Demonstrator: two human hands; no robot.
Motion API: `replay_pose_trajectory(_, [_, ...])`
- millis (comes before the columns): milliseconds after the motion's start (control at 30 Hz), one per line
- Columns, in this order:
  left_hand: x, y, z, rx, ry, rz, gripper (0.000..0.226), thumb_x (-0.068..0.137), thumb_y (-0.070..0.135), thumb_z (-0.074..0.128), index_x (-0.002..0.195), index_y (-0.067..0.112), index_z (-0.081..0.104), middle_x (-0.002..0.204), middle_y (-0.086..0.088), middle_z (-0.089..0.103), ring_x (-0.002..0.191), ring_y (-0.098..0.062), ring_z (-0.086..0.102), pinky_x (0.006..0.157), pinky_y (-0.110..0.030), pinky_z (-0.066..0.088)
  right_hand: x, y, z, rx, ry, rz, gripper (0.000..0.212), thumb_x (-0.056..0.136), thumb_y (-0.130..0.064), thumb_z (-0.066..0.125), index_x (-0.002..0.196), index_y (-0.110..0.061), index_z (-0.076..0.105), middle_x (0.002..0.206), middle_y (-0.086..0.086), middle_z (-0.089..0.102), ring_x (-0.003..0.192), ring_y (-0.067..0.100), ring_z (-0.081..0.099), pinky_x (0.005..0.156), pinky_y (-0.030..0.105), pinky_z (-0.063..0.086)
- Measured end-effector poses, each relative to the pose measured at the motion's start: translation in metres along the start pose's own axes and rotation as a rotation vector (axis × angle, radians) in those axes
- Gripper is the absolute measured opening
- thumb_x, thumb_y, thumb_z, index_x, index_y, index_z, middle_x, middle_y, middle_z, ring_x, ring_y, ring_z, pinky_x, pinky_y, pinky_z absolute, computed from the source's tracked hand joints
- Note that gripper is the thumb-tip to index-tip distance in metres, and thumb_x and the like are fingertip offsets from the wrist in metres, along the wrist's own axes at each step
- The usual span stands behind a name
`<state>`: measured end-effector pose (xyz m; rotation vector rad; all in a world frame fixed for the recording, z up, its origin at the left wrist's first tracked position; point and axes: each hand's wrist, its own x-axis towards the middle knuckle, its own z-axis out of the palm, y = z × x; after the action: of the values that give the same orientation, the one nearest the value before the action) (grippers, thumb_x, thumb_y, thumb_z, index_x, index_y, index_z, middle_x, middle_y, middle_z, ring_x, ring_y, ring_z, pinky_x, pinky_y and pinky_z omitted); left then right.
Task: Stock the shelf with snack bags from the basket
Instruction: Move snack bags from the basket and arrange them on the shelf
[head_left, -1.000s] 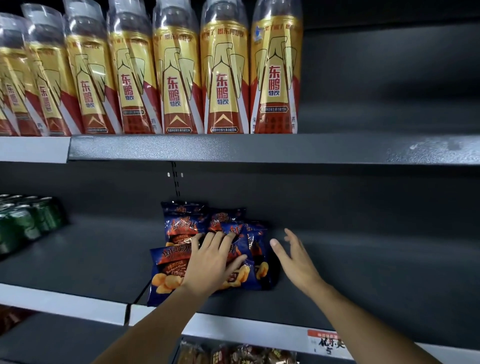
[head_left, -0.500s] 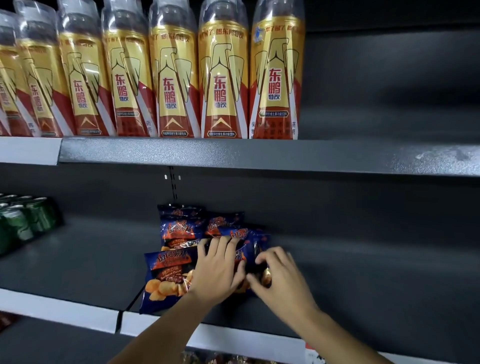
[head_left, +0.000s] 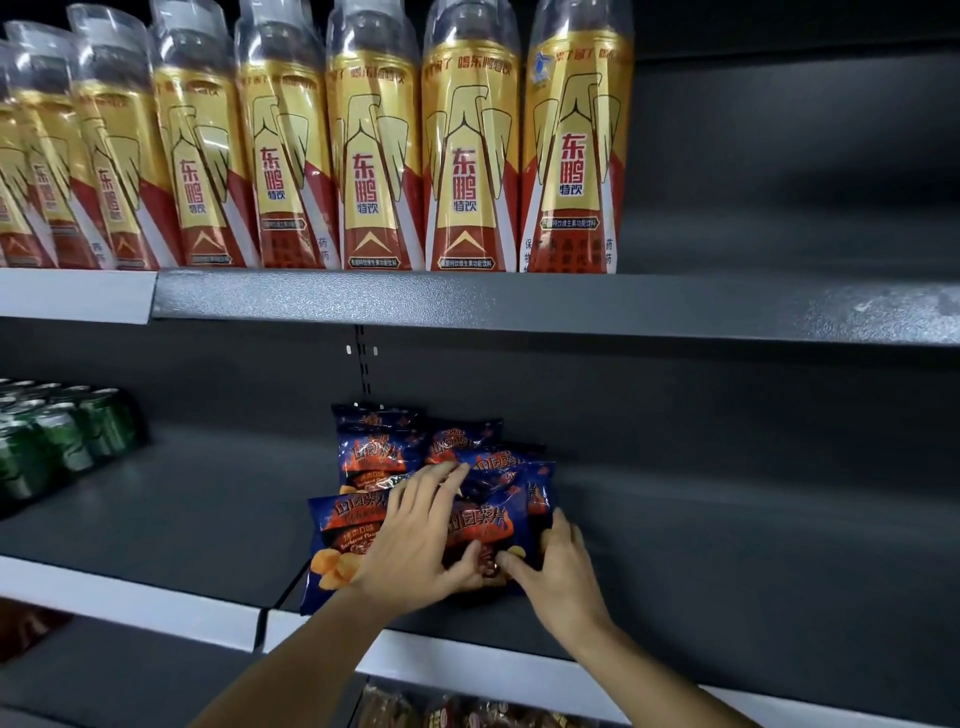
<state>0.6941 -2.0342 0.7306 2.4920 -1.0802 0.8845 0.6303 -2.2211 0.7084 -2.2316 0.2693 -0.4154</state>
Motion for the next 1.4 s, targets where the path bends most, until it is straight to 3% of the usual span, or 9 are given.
replay_pose_trajectory(300, [-0.017, -0.027, -0.002, 0.157, 0.043, -0.106, 0.062, 0.091, 0.046, 0.050, 0.143, 0.012, 0.044, 0.140, -0.012, 0.043, 0.134, -0.030, 0.037, 0.107, -0.046, 0.040, 0.017, -0.014, 0.022, 0.198, -0.004, 0.043, 0.094, 0.062, -0.043, 0.090, 0.137, -0.013, 0.040, 0.131, 0.001, 0.043, 0.111, 0.012, 0.052, 0.092, 0.021, 0.045])
replay_pose_trajectory(467, [-0.018, -0.028, -0.004, 0.203, 0.060, -0.128, 0.068, 0.089, 0.057, 0.047, 0.142, 0.014, 0.046, 0.136, -0.012, 0.046, 0.126, -0.032, 0.045, 0.100, -0.045, 0.044, 0.047, -0.004, 0.008, 0.380, -0.241, 0.204, 0.156, 0.045, -0.058, 0.094, 0.154, -0.024, -0.012, 0.151, -0.004, 0.035, 0.139, 0.018, 0.038, 0.114, 0.032, 0.031])
replay_pose_trajectory(533, [-0.020, -0.030, -0.003, 0.178, 0.060, -0.155, 0.073, 0.089, 0.061, 0.046, 0.142, 0.011, 0.044, 0.135, -0.011, 0.047, 0.123, -0.029, 0.048, 0.099, -0.041, 0.046, 0.050, -0.003, 0.008, 0.451, -0.369, 0.170, 0.140, 0.061, -0.038, 0.093, 0.155, -0.024, -0.010, 0.142, -0.009, 0.045, 0.132, 0.012, 0.047, 0.104, 0.023, 0.037])
replay_pose_trajectory(667, [-0.026, -0.039, 0.000, 0.141, 0.064, -0.169, 0.073, 0.091, 0.060, 0.042, 0.141, 0.007, 0.043, 0.136, -0.013, 0.047, 0.119, -0.026, 0.054, 0.096, -0.033, 0.049, 0.049, -0.006, 0.023, 0.437, -0.339, -0.009, 0.086, 0.068, -0.027, 0.090, 0.135, -0.034, 0.037, 0.127, -0.013, 0.061, 0.109, -0.006, 0.059, 0.085, 0.011, 0.048])
replay_pose_trajectory(867, [-0.023, -0.052, 0.000, 0.139, 0.053, -0.165, 0.069, 0.089, 0.052, 0.055, 0.141, 0.010, 0.044, 0.142, -0.014, 0.045, 0.117, -0.027, 0.058, 0.093, -0.034, 0.052, 0.054, -0.013, 0.041, 0.485, -0.310, -0.071, 0.075, 0.071, -0.028, 0.087, 0.126, -0.043, 0.037, 0.128, -0.013, 0.059, 0.114, 0.000, 0.059, 0.094, 0.022, 0.051])
replay_pose_trajectory(1033, [-0.021, -0.051, 0.002, 0.088, 0.018, -0.159, 0.070, 0.090, 0.052, 0.050, 0.145, 0.011, 0.039, 0.147, -0.010, 0.039, 0.123, -0.024, 0.054, 0.097, -0.030, 0.048, 0.051, -0.010, 0.037, 0.487, -0.344, -0.030, 0.102, 0.064, -0.042, 0.090, 0.145, -0.036, 0.027, 0.135, -0.012, 0.055, 0.119, 0.003, 0.056, 0.103, 0.036, 0.049])
replay_pose_trajectory(1200, [-0.010, -0.039, 0.008, 0.084, -0.046, -0.089, 0.070, 0.094, 0.059, 0.037, 0.147, 0.012, 0.035, 0.150, -0.007, 0.037, 0.137, -0.024, 0.040, 0.107, -0.040, 0.043, 0.045, -0.008, 0.027, 0.455, -0.342, -0.009, 0.115, 0.056, -0.040, 0.093, 0.144, -0.040, 0.020, 0.139, -0.010, 0.053, 0.122, -0.001, 0.054, 0.107, 0.033, 0.045])
replay_pose_trajectory(1300, [-0.016, -0.037, 0.004, 0.099, -0.060, -0.085, 0.071, 0.097, 0.059, 0.036, 0.154, 0.018, 0.022, 0.159, -0.001, 0.023, 0.148, -0.020, 0.016, 0.118, -0.043, 0.022, 0.038, -0.015, 0.015, 0.409, -0.322, 0.087, 0.149, 0.051, -0.050, 0.094, 0.156, -0.026, -0.009, 0.156, -0.005, 0.033, 0.140, 0.009, 0.035, 0.116, 0.032, 0.029])
replay_pose_trajectory(1400, [-0.021, -0.038, -0.010, 0.105, -0.039, -0.076, 0.077, 0.095, 0.057, 0.040, 0.156, 0.019, 0.013, 0.162, 0.001, 0.012, 0.150, -0.019, 0.004, 0.120, -0.043, 0.009, 0.023, -0.019, 0.000, 0.406, -0.234, 0.081, 0.139, 0.062, -0.047, 0.089, 0.156, -0.025, -0.011, 0.158, -0.006, 0.024, 0.146, 0.013, 0.022, 0.112, 0.026, 0.023])
